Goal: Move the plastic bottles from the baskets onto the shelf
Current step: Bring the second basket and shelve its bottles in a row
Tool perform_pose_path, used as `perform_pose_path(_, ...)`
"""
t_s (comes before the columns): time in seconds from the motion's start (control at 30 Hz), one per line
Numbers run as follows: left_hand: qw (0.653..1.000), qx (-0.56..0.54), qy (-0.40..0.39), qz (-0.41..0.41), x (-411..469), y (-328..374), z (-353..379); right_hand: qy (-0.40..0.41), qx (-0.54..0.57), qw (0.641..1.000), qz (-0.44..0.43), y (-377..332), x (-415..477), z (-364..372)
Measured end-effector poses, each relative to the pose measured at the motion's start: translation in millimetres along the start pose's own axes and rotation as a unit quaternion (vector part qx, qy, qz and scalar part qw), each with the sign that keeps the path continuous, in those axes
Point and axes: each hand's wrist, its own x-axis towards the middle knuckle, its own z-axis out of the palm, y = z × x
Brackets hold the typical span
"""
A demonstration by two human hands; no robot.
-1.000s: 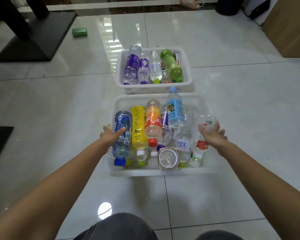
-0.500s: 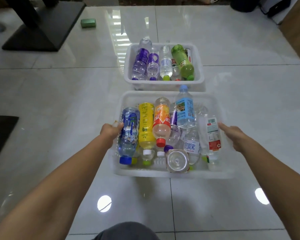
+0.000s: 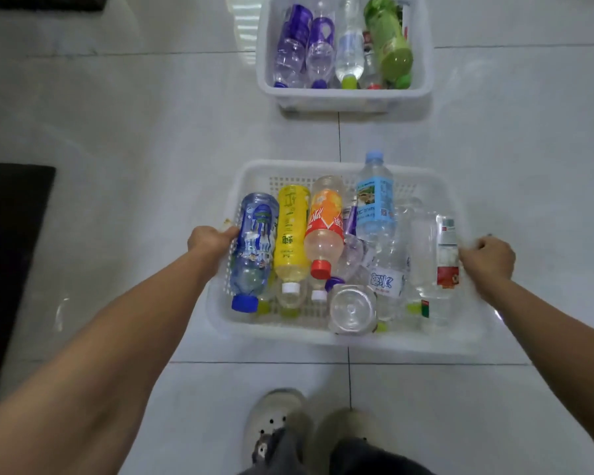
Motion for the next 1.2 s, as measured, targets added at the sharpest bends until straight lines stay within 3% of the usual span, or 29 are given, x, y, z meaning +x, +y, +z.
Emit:
perform_pose_path(0.2, 0.998, 0.006, 0.058, 0.003, -72.6, -18.0, -46.1, -0.031, 0.042, 0.998, 0.042, 0.2, -72.9, -52.6)
perform_pose_path(0.3, 0.997, 0.001, 0.068, 0.031, -125.1, 3.7, -90.3, -0.014, 0.055, 0.997, 0.044, -22.4, -112.3, -113.9)
perform_pose_path(0.6, 0.991, -0.108, 0.051, 0.063, -345.5, 124.9, -280.9, 0.017, 0.139, 0.989, 0.039, -112.8, -263.6, -377.2)
perform_pose_path(0.83, 0.97, -0.192, 0.052, 0.141, -518.5, 180.1, -422.1, 0.037, 0.225, 0.974, -0.009, -163.2, -394.6, -576.8)
perform_pose_path(1.03, 0.955, -0.226, 0.044, 0.185, -595.0, 159.6, -500.3, 0.059, 0.285, 0.956, -0.04, -159.3, -512.2, -640.3)
perform_pose_path(1.2, 0.95, -0.246, 0.042, 0.186, -648.4, 86.9, -547.3, 0.075, 0.305, 0.949, -0.028, -135.6, -608.0, -638.0)
